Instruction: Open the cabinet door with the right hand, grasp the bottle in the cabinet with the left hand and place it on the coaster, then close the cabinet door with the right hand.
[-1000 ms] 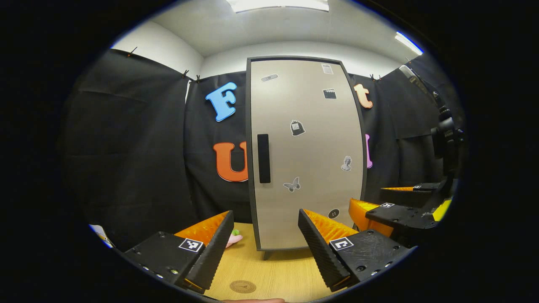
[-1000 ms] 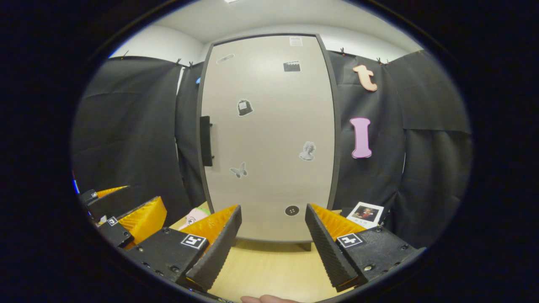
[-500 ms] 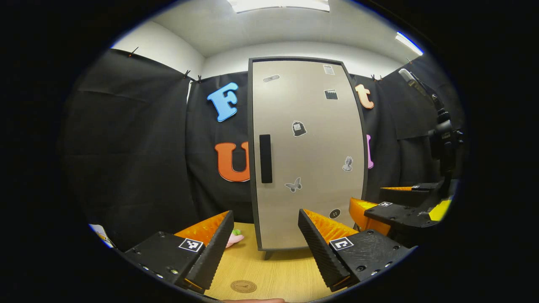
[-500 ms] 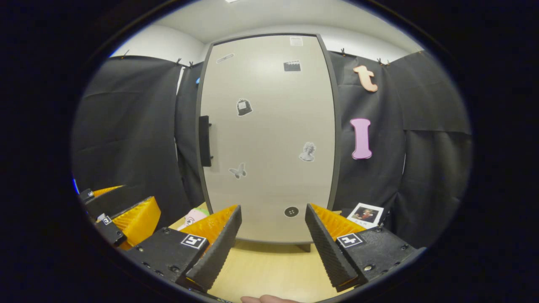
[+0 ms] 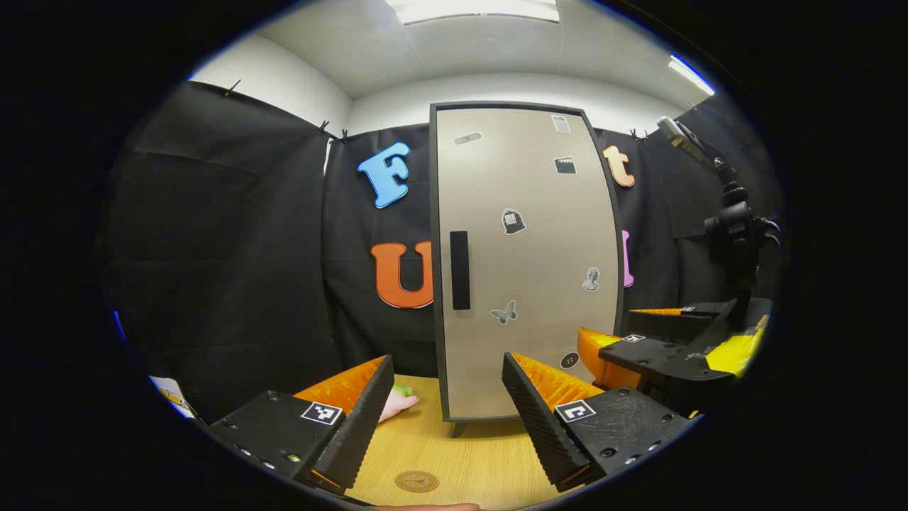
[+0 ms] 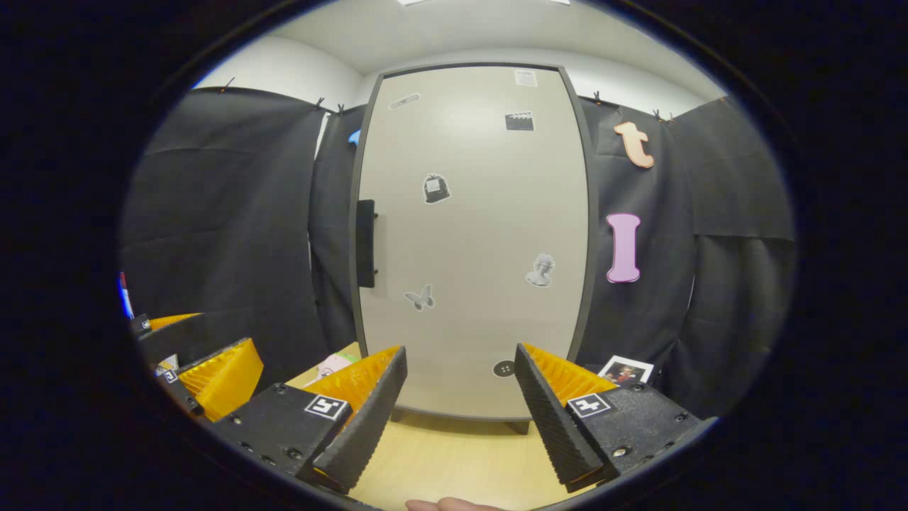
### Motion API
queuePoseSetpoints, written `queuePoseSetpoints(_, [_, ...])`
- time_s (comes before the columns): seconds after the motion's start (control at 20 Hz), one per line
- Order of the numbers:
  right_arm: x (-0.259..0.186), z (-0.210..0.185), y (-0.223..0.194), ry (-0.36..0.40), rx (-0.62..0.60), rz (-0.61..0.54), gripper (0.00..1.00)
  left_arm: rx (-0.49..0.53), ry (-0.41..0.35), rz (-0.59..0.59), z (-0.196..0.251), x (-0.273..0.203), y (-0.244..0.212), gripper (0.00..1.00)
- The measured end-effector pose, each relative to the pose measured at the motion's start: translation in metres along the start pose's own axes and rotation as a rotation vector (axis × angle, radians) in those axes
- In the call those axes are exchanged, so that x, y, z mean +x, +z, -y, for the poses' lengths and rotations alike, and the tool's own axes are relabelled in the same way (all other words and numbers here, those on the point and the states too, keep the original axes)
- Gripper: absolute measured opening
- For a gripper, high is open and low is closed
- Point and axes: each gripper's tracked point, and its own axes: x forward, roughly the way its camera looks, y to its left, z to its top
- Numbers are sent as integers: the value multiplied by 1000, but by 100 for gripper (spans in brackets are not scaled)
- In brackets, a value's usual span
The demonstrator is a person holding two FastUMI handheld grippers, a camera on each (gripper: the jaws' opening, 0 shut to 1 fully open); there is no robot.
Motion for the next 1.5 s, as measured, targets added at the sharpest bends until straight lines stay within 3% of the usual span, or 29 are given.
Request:
queuePoseSetpoints(0.55, [37, -37, 18, 64, -35, 28, 95, 4, 42, -32, -29, -18, -8, 93])
queuePoseSetpoints(0.6, [40, -41, 19, 71, -38, 30, 100, 6, 49, -36, -32, -19, -9, 93])
queuePoseSetpoints(0.65, [42, -46, 19, 80, -43, 31, 95, 9, 54, -39, -36, -22, -9, 93])
queuePoseSetpoints(0.8, [51, -61, 20, 106, -57, 29, 100, 19, 75, -39, -44, -26, -9, 93])
queuePoseSetpoints(1.1, [57, -85, 27, 146, -59, 44, 96, 20, 114, -53, -62, -32, -12, 93])
queuePoseSetpoints(1.5, [97, -98, 47, 151, -124, 115, 95, 32, 151, -43, -82, -46, -10, 93])
